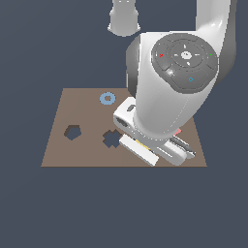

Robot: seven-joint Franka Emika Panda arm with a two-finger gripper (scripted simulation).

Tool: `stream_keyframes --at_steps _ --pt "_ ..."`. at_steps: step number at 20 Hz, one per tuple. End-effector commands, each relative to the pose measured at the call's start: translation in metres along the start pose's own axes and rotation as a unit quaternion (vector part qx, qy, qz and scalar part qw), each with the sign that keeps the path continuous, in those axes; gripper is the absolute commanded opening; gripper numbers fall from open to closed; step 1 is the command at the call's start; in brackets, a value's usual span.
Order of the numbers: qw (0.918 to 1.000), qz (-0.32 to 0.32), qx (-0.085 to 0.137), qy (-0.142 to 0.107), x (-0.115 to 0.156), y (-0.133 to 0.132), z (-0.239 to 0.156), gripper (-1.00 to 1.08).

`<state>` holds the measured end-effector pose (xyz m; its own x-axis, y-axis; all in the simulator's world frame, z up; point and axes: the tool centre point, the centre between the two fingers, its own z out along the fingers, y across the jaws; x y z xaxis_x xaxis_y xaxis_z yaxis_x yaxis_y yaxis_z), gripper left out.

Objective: Insert a designated object into the corresponding slot on a board.

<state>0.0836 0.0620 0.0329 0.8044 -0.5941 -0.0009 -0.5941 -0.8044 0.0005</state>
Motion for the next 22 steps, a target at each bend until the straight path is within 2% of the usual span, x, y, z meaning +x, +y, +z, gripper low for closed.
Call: stream_keyframes --at_steps 1,10,22 --pt "1.0000 -0.003 0.000 0.000 0.002 0.005 0.000 -1.00" --pt "0.9993 -0.038 0.000 0.000 0.013 0.048 -0.002 -1.00" --pt "0.9931 -0.117 0.000 0.000 0.053 0.144 -0.005 -1.00"
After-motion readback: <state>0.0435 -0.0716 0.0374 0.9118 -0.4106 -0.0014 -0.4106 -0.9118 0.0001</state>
